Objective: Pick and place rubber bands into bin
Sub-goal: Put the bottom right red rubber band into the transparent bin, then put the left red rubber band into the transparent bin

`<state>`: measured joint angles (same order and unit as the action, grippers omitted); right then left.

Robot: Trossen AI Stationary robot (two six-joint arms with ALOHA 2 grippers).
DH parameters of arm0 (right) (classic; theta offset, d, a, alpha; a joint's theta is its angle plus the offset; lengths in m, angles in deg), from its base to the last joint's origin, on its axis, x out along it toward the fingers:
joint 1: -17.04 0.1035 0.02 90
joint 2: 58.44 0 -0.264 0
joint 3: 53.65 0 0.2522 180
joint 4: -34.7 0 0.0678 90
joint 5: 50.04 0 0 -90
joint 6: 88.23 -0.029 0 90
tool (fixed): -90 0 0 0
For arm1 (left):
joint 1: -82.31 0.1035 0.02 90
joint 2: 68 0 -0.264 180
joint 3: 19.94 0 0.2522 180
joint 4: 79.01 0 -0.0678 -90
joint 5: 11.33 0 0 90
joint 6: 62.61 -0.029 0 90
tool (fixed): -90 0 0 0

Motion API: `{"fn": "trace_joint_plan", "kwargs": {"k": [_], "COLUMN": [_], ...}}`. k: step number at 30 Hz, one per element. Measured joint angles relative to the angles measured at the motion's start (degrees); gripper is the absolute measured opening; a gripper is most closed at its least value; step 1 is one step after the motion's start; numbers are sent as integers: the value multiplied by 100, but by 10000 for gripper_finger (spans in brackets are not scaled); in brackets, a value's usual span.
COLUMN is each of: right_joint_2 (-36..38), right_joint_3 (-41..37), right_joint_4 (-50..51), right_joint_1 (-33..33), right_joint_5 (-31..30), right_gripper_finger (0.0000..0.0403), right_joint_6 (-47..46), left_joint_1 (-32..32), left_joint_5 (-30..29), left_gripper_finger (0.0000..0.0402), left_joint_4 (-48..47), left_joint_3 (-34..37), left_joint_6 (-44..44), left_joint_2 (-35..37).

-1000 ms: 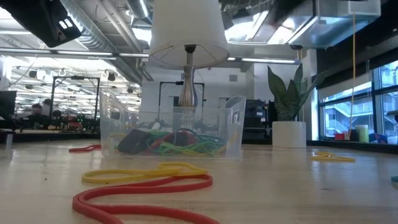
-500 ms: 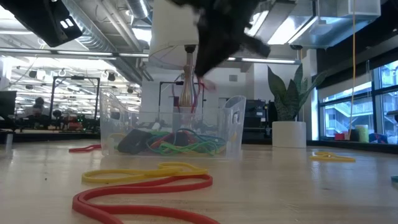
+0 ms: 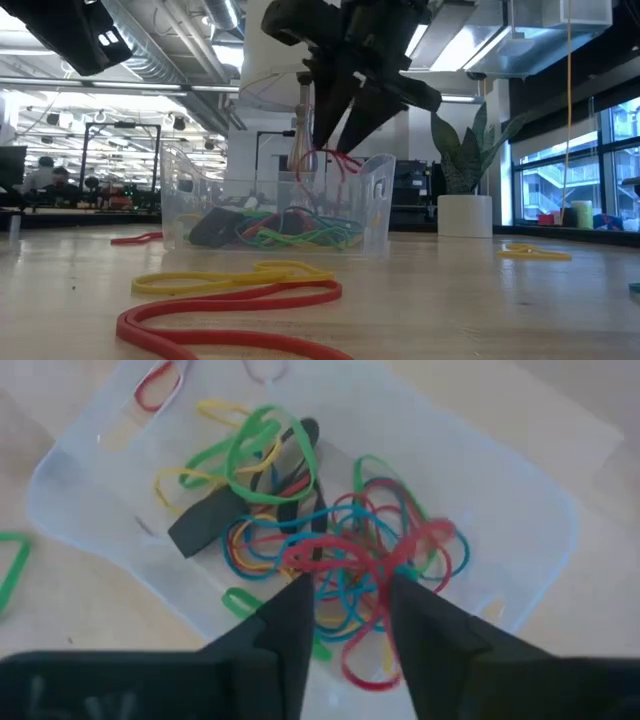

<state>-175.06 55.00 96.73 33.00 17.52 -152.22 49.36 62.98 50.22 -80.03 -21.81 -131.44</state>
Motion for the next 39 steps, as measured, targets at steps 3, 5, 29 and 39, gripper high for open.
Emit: {"fn": "trace_joint_plan", "kwargs": {"k": [3, 5, 29, 39], "right_joint_2": [1, 2, 1384, 2959], "right_joint_3": [0, 0, -279, -3292], "right_joint_4": [-5, -9, 3118, 907], "right_joint_1": [0, 0, 785, 1763], "right_joint_5": [13, 13, -537, -221], "right_gripper_finger": [163, 180, 191, 156], "right_joint_6": [0, 0, -1046, -2306], "left_joint_1": [18, 18, 453, 1103], "left_joint_5": [-163, -306, -514, -536], "left_gripper_finger": [4, 4, 13, 99], "left_joint_4": [0, 0, -541, -782], "left_joint_3": [0, 0, 0, 0], "left_joint_6": [-1, -1, 650, 663], "left_joint_2": [0, 0, -4, -7]}}
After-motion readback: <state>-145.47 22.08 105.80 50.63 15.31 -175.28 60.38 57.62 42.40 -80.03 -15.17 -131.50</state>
